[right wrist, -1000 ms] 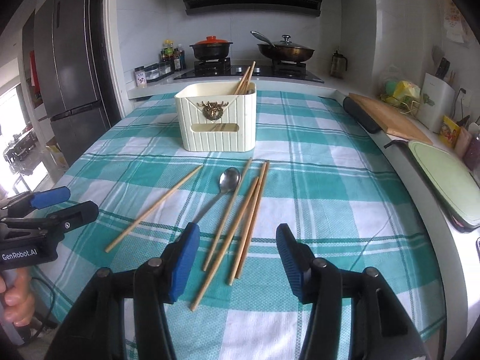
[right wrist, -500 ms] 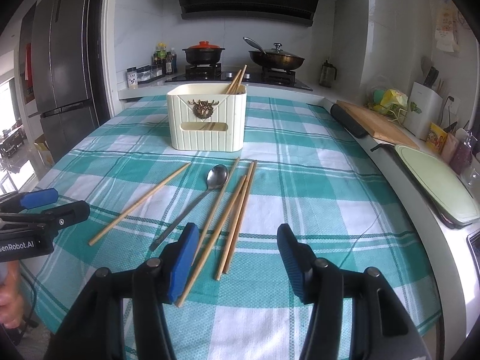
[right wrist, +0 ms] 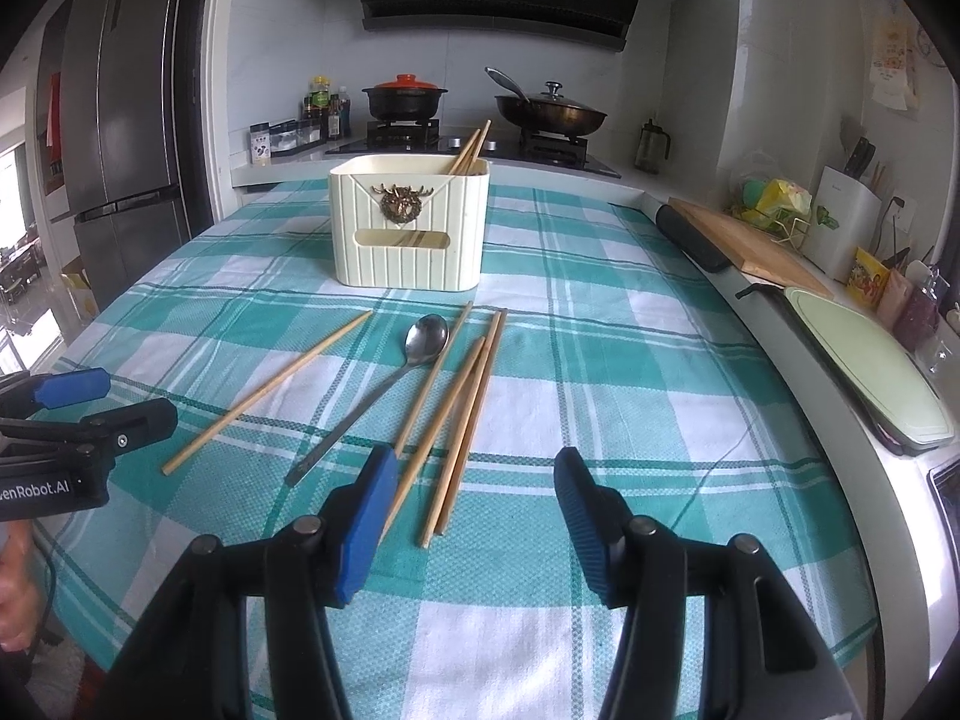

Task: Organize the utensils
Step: 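Move both open tools down toward the chopsticks lying on the cloth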

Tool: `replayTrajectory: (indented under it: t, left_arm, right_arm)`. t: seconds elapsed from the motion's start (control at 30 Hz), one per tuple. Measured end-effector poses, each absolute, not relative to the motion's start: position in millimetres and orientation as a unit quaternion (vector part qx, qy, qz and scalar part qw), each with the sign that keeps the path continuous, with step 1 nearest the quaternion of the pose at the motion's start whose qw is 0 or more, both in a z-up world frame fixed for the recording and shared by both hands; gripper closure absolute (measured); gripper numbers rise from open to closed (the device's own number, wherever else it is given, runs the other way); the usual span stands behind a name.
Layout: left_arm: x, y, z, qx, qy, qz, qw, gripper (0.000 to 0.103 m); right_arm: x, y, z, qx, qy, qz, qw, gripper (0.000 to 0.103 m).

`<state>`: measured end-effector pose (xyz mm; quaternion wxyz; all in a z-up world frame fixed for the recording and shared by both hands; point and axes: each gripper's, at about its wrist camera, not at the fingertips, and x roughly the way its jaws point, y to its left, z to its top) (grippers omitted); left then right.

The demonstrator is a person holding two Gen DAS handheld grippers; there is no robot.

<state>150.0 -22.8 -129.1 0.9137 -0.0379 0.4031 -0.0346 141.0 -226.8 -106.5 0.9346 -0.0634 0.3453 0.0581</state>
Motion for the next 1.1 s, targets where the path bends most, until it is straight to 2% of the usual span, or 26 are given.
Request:
replayTrajectory:
  t: [0.83,1.1]
  left_arm:
    - [155.8,-20.5,-144.5,-0.03,0.425,-0.027,0.904,0.015]
    - [162.9,-11.7,-155.2,-0.044,0.44,-0.022,0.897,0.015]
  right_arm:
    - [145.9,-232.1,-119.2,-0.063,0.366,0.056,0.927,0.047]
    - [151.6,-242.9,-128.0,-0.032,0.381,0.056,0.922,0.047]
